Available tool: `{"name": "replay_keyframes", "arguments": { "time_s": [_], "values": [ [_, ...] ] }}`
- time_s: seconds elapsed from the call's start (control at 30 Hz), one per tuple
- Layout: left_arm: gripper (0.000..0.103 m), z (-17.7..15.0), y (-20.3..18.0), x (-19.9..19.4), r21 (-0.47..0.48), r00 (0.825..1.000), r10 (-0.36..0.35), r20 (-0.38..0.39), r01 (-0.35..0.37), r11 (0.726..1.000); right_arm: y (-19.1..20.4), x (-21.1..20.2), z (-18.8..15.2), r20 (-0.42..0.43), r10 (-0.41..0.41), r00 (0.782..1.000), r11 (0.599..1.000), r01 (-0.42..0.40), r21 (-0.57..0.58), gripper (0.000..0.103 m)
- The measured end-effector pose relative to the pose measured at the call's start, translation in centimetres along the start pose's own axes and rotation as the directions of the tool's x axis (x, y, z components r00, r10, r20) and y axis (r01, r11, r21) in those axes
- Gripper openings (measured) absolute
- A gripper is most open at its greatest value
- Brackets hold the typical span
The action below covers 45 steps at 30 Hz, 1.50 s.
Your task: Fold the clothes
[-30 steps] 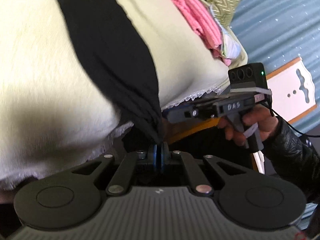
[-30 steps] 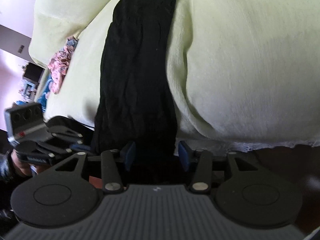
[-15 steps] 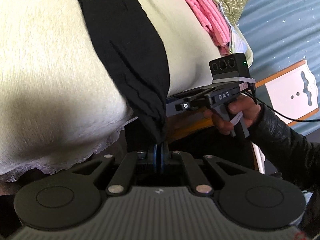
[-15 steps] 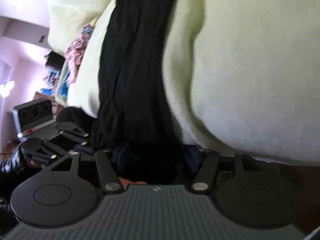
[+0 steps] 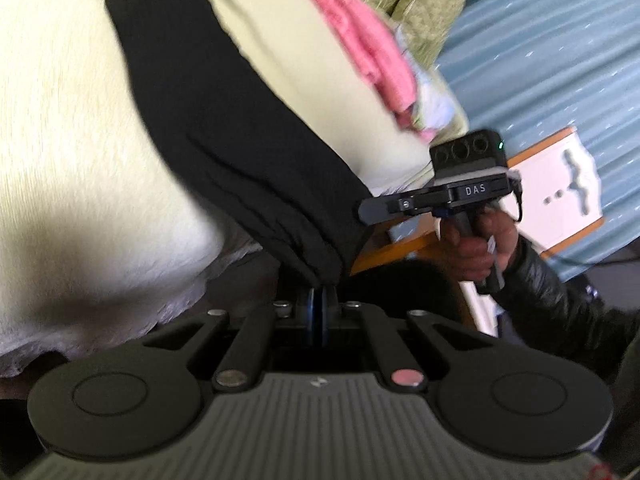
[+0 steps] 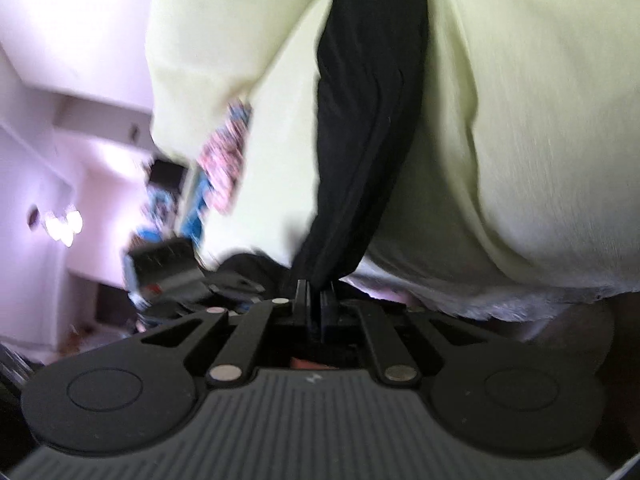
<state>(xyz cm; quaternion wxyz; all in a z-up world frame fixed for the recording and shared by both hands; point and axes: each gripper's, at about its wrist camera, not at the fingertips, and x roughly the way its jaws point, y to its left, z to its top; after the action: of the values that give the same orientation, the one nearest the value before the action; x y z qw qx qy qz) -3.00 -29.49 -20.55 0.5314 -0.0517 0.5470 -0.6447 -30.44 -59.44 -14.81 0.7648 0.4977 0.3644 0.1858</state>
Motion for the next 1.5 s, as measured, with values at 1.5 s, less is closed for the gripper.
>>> {"name": "replay_keyframes", "arguments": {
  "time_s": [1.5],
  "values": [
    [0.002,12.9,-0.9,-5.6,0.066,0.961,-0.079,0.264,0.064,0.996,4.7,-2.0,8.7,0.301,0.045,0.953,0.992,-0.079,0.101,0.004]
  ]
}}
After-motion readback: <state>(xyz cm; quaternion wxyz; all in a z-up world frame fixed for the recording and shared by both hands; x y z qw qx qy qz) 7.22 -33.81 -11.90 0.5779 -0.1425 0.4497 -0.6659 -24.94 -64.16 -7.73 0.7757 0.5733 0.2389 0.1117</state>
